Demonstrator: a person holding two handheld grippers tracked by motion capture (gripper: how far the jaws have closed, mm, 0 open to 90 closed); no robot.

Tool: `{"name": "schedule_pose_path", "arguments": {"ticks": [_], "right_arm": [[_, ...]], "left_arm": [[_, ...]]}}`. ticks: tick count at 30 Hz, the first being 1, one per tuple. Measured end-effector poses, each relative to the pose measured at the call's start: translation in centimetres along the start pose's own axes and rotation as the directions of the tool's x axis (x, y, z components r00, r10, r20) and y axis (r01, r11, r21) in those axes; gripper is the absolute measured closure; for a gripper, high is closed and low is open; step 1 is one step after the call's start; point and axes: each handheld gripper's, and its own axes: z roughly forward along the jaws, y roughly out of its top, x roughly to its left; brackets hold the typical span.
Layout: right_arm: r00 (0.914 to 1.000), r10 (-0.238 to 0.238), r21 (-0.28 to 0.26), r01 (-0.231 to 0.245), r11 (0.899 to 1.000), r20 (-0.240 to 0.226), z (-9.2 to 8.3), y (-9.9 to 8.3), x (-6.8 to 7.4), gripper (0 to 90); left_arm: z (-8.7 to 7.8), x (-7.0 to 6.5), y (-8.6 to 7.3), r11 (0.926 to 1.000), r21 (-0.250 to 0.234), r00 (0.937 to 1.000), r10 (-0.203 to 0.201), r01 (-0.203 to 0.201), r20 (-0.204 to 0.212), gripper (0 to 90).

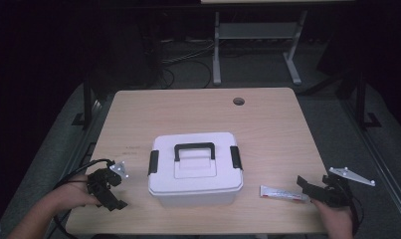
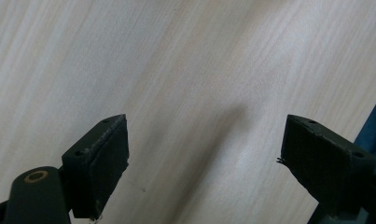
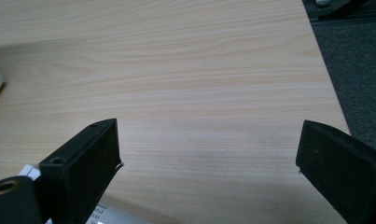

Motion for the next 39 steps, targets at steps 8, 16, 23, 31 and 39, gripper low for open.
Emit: {"name": "schedule_pose_path", "arguments": {"ticks": [8, 16, 23, 31, 39], "right_arm": [[0.9999, -0.011, 0.001, 0.011, 1.0, -0.011, 0.1, -0.1, 0.2, 5.8], [0.9999, -0.006, -0.001, 0.006, 1.0, -0.012, 0.0, -0.1, 0.1, 5.8], [0.9999, 0.0, -0.001, 0.0, 1.0, -0.016, 0.0, 0.0, 0.0, 5.7], [0.9999, -0.008, -0.002, 0.008, 1.0, -0.015, -0.1, 0.0, 0.0, 5.7], [0.9998, -0.006, 0.011, 0.006, 1.0, -0.017, 0.0, 0.0, 0.0, 6.0]], "left_arm": [[-0.8, 0.3, 0.6, 0.9966, 0.02, 0.9968, 0.079, -0.08, 0.013, 15.5], [-0.8, -0.1, 1.1, 0.9897, 0.047, 0.9899, 0.133, -0.135, 0.049, 15.5], [-0.7, -0.1, 1.2, 0.9885, 0.062, 0.9891, 0.134, -0.138, 0.062, 15.5], [-1.2, 0.2, 1.4, 0.9881, 0.076, 0.9896, 0.129, -0.134, 0.064, 16.0], [-2.6, 0.6, 1.9, 0.9918, 0.059, 0.9907, 0.108, -0.113, 0.083, 17.3]]}}
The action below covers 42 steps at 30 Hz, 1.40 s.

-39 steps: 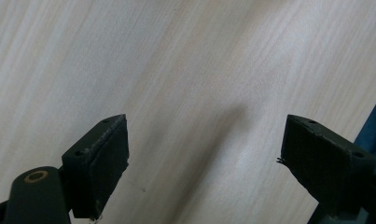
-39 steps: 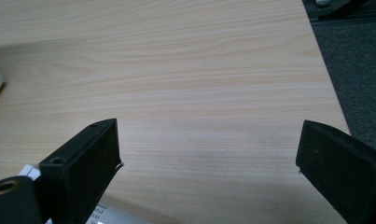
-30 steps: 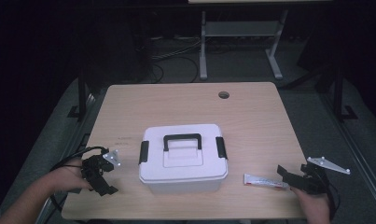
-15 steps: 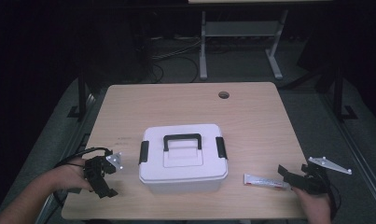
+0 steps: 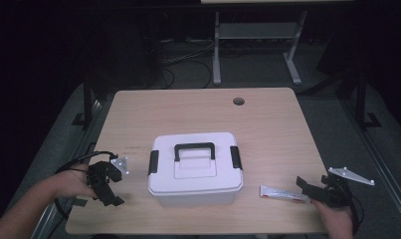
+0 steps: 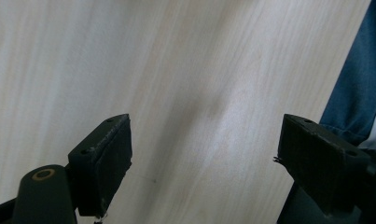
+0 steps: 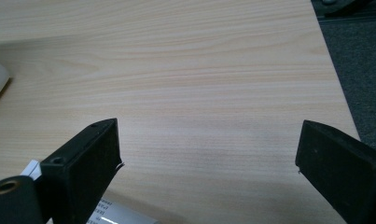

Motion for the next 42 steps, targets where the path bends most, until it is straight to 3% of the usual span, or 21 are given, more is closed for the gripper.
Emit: {"name": "schedule_pose_path", "arguments": {"ticks": [4, 5, 7, 9, 18, 24, 33, 38, 42], "right_arm": [[1.0, 0.0, 0.002, 0.0, 1.0, -0.005, 0.1, 0.0, 0.0, 6.0], [1.0, 0.001, 0.004, 0.0, 1.0, -0.006, 0.1, 0.0, 0.1, 6.0], [1.0, 0.001, 0.004, -0.001, 1.0, -0.007, 0.1, 0.0, 0.1, 6.0], [1.0, 0.001, 0.005, -0.001, 1.0, -0.008, 0.1, 0.0, 0.1, 6.0], [0.9998, 0.002, 0.009, -0.002, 1.0, -0.021, 0.2, 0.0, 0.0, 6.0], [0.9997, 0.002, 0.01, -0.002, 1.0, -0.025, 0.1, 0.0, 0.0, 6.0], [0.9994, 0.009, 0.008, -0.009, 1.0, -0.034, 0.1, 0.0, -0.1, 6.0], [0.9993, 0.013, 0.005, -0.013, 1.0, -0.036, 0.0, 0.1, 0.0, 6.0], [0.9992, 0.012, 0.007, -0.012, 1.0, -0.038, 0.0, 0.1, -0.1, 6.0]], "left_arm": [[-1.2, 0.0, 0.5, 1.0, -0.001, 0.9999, 0.007, -0.007, 0.009, 17.2], [-1.6, -0.1, 0.7, 0.9998, -0.018, 0.9999, 0.011, -0.011, 0.002, 17.2], [-2.7, 0.1, 0.9, 0.998, -0.063, 0.9995, -0.002, 0.004, 0.031, 16.9], [-3.5, 0.2, 1.2, 0.9974, -0.072, 0.9994, -0.003, 0.005, 0.035, 16.4], [-6.2, -0.6, 3.3, 0.9995, -0.006, 0.9988, 0.033, -0.032, 0.038, 14.0], [-8.9, -0.6, 4.9, 0.996, -0.081, 0.997, 0.043, -0.038, 0.064, 14.5], [-11.4, -1.1, 8.4, 0.99, -0.109, 0.9954, 0.093, -0.09, 0.023, 14.7], [-12.2, -1.5, 10.7, 0.9883, -0.1, 0.9933, 0.116, -0.115, 0.0, 14.7], [-12.3, -2.1, 12.4, 0.9875, -0.086, 0.9911, 0.133, -0.132, 0.005, 14.7]]}}
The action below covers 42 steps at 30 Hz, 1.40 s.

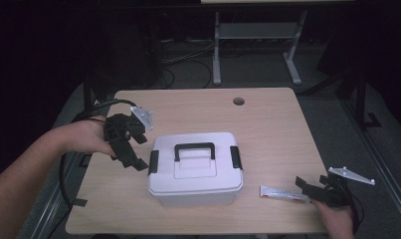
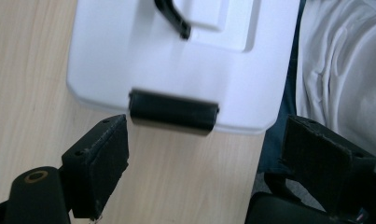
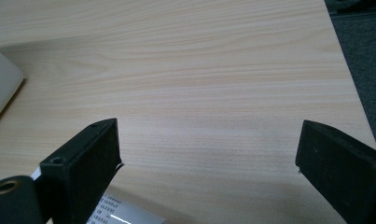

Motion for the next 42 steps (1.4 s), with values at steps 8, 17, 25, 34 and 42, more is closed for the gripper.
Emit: {"name": "schedule_pose_path", "arguments": {"ticks": [8, 17, 25, 34, 42], "right_arm": [[0.9998, 0.017, 0.003, -0.017, 1.0, -0.014, -0.1, 0.1, -0.2, 6.0], [0.9995, 0.018, 0.002, -0.018, 1.0, -0.025, -0.1, 0.1, -0.2, 6.0], [0.9994, 0.015, 0.006, -0.015, 1.0, -0.033, -0.1, 0.1, -0.2, 6.0], [0.999, 0.015, 0.005, -0.015, 1.0, -0.041, 0.0, 0.1, -0.3, 6.0], [0.9988, 0.016, 0.005, -0.015, 1.0, -0.047, 0.0, 0.2, -0.3, 6.0]], "left_arm": [[0.4, -0.5, 2.6, 0.999, 0.029, 0.9994, 0.035, -0.034, -0.008, 14.7], [1.4, -0.1, 5.1, 0.9956, 0.067, 0.9978, 0.066, -0.066, -0.003, 14.7], [3.1, 0.6, 7.9, 0.9906, 0.101, 0.9955, 0.094, -0.092, -0.015, 14.8], [5.1, 1.0, 10.8, 0.9854, 0.131, 0.9933, 0.113, -0.109, -0.025, 14.6], [6.4, 0.9, 12.3, 0.9722, 0.186, 0.9881, 0.151, -0.142, -0.032, 15.4]]}}
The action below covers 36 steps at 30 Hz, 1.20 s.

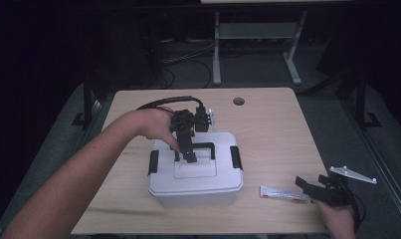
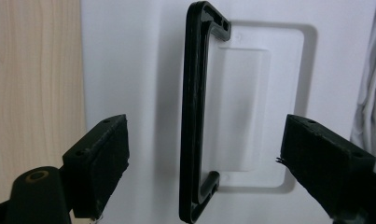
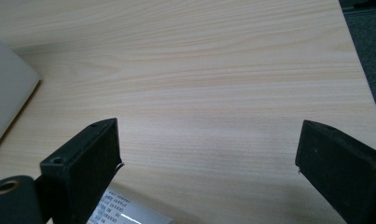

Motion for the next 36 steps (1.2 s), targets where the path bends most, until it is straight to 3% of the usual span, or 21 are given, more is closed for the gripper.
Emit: {"name": "schedule_pose_path", "arguments": {"ticks": [8, 10, 14, 21, 24, 29, 32, 36], "right_arm": [[1.0, -0.006, 0.005, 0.006, 1.0, -0.005, 0.1, 0.0, 0.0, 6.5], [0.9999, -0.008, 0.006, 0.008, 1.0, -0.008, 0.1, 0.0, 0.1, 6.5], [0.9998, -0.012, 0.006, 0.013, 1.0, -0.013, 0.2, 0.0, 0.1, 6.6], [0.9998, -0.013, 0.007, 0.013, 1.0, -0.016, 0.2, 0.0, 0.1, 7.6], [0.9998, -0.014, 0.005, 0.014, 1.0, -0.018, 0.2, 0.0, 0.1, 7.6], [0.9997, -0.011, 0.004, 0.011, 1.0, -0.02, 0.2, 0.0, 0.1, 7.6], [0.9997, -0.011, 0.006, 0.011, 1.0, -0.021, 0.2, 0.0, 0.1, 7.6], [0.9998, -0.009, 0.008, 0.009, 1.0, -0.02, 0.2, 0.0, 0.1, 7.6]], "left_arm": [[0.1, -0.5, 0.6, 0.9984, 0.029, 0.9974, 0.05, -0.049, -0.051, 34.5], [0.0, -0.7, 0.6, 0.998, 0.026, 0.9958, 0.059, -0.057, -0.07, 44.6], [0.0, -0.9, 0.5, 0.9949, 0.055, 0.9918, 0.089, -0.085, -0.091, 53.7], [0.0, -1.3, 0.6, 0.99, 0.059, 0.9842, 0.134, -0.128, -0.115, 76.1], [-0.1, -1.5, 0.6, 0.9843, 0.059, 0.9771, 0.172, -0.166, -0.125, 77.2], [-0.2, -1.7, 0.6, 0.9811, 0.059, 0.973, 0.191, -0.185, -0.13, 77.7], [-0.2, -1.9, 0.6, 0.9829, 0.055, 0.9755, 0.181, -0.175, -0.125, 78.0], [-0.4, -2.1, 0.7, 0.9818, 0.058, 0.9745, 0.187, -0.18, -0.125, 78.1]]}}
